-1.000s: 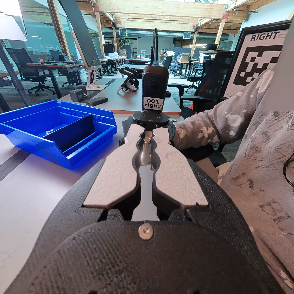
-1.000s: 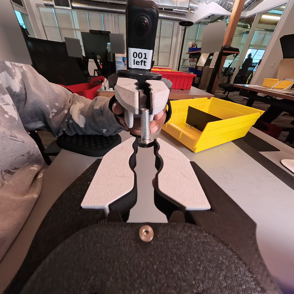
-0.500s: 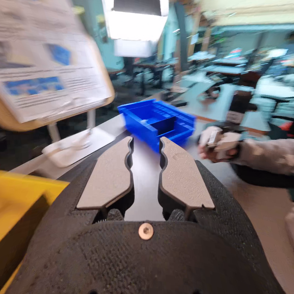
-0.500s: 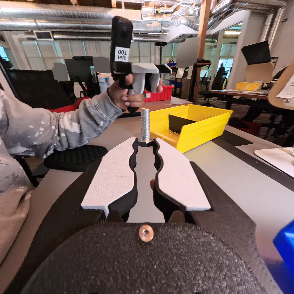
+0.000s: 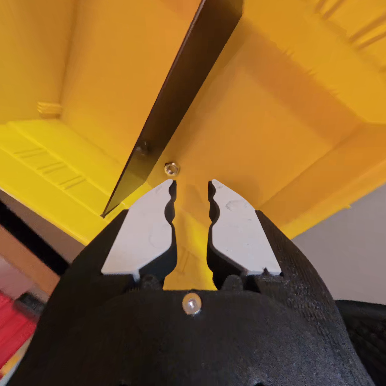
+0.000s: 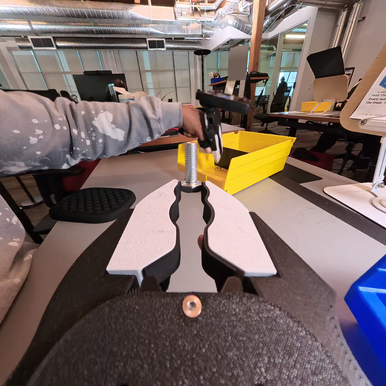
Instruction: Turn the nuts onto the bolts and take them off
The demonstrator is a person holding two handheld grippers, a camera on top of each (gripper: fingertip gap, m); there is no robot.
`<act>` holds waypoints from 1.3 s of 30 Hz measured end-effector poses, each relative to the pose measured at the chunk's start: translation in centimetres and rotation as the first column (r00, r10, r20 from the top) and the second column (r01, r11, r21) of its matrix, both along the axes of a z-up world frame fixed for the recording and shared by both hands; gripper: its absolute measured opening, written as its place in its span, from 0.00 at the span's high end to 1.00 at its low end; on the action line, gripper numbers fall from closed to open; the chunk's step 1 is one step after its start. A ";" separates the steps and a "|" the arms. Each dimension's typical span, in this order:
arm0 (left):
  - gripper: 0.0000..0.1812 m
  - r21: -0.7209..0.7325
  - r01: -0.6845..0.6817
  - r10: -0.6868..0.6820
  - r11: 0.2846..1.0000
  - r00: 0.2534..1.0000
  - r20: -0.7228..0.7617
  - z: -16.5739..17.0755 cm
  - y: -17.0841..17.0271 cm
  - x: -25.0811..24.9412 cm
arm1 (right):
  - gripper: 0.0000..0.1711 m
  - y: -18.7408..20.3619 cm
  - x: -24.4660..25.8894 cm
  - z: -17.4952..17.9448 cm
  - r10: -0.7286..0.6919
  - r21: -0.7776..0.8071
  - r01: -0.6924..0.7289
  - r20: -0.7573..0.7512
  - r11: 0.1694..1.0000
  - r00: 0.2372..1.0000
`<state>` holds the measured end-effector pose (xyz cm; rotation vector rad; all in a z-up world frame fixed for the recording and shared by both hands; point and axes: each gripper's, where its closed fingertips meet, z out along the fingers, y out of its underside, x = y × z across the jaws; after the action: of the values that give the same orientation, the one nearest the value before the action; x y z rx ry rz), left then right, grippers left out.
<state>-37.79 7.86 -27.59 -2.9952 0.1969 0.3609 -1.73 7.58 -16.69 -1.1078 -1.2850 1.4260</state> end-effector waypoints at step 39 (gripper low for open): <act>0.87 0.021 -0.019 0.013 1.000 0.965 0.262 -2.3 3.4 4.0 | 0.89 0.6 0.4 0.2 -0.009 -0.022 0.008 -0.004 1.000 1.000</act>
<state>-33.82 11.25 -29.87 -2.9827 0.1424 -0.0333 -1.30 8.14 -16.51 -1.1237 -1.2630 1.4387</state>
